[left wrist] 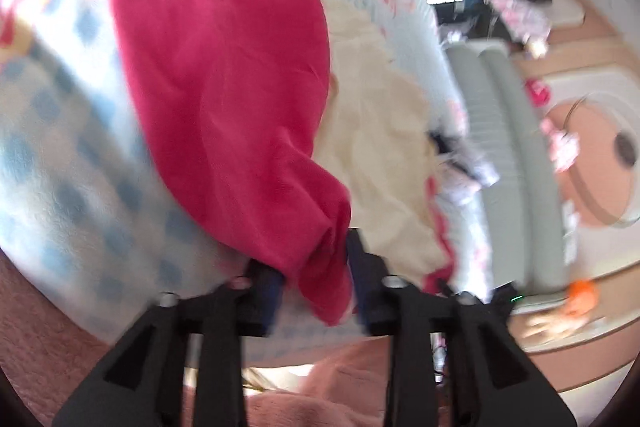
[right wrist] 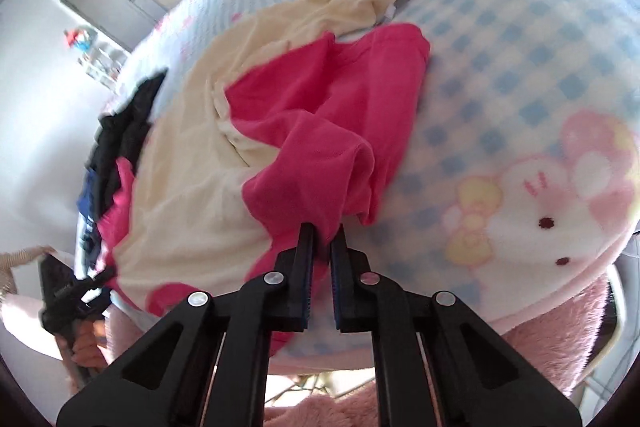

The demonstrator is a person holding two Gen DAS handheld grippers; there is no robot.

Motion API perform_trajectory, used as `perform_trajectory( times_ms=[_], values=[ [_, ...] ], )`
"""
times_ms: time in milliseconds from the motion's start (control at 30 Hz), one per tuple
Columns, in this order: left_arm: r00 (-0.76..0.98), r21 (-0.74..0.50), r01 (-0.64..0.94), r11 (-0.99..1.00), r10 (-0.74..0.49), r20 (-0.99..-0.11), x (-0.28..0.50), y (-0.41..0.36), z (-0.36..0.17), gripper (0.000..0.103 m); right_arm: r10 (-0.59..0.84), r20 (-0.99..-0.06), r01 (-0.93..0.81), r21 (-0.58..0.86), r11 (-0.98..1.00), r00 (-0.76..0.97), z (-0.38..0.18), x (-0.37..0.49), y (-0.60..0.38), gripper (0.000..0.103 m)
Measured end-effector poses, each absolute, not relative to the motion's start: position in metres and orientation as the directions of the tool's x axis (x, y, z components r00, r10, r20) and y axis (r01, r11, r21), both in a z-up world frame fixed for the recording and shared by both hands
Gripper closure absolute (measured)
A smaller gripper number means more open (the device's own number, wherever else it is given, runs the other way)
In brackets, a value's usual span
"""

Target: Fold clothes

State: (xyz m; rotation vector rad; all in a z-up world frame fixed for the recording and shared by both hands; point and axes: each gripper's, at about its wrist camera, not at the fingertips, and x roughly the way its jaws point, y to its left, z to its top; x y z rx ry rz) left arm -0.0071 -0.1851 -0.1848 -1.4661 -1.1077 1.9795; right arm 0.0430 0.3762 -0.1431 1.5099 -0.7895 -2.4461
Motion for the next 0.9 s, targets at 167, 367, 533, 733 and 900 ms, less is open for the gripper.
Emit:
perform_trajectory(
  times_ms=[167, 367, 533, 733, 900],
  values=[
    [-0.394, -0.783, 0.249, -0.569, 0.679, -0.619, 0.002, -0.212, -0.209, 0.054, -0.505, -0.744, -0.062, 0.585, -0.809, -0.437, -0.157, 0.035, 0.357, 0.058],
    [-0.392, -0.703, 0.248, -0.666, 0.595, -0.702, -0.016, -0.2, -0.214, 0.085, -0.476, -0.782, -0.078, 0.548, -0.833, -0.403, -0.174, 0.015, 0.334, 0.084],
    [-0.413, -0.618, 0.172, -0.767, 0.514, -0.752, -0.023, -0.201, -0.184, 0.09, -0.43, -0.789, -0.082, 0.512, -0.855, -0.439, -0.161, 0.022, 0.339, 0.096],
    [-0.422, -0.5, 0.139, -0.855, 0.406, -0.811, -0.034, -0.208, -0.159, 0.091, -0.37, -0.798, -0.093, 0.464, -0.881, -0.475, -0.148, 0.029, 0.346, 0.097],
    [-0.4, -0.621, 0.214, -0.754, 0.513, -0.76, -0.024, -0.211, -0.172, 0.067, -0.37, -0.811, -0.093, 0.456, -0.885, -0.453, -0.153, 0.035, 0.353, 0.094]
  ],
)
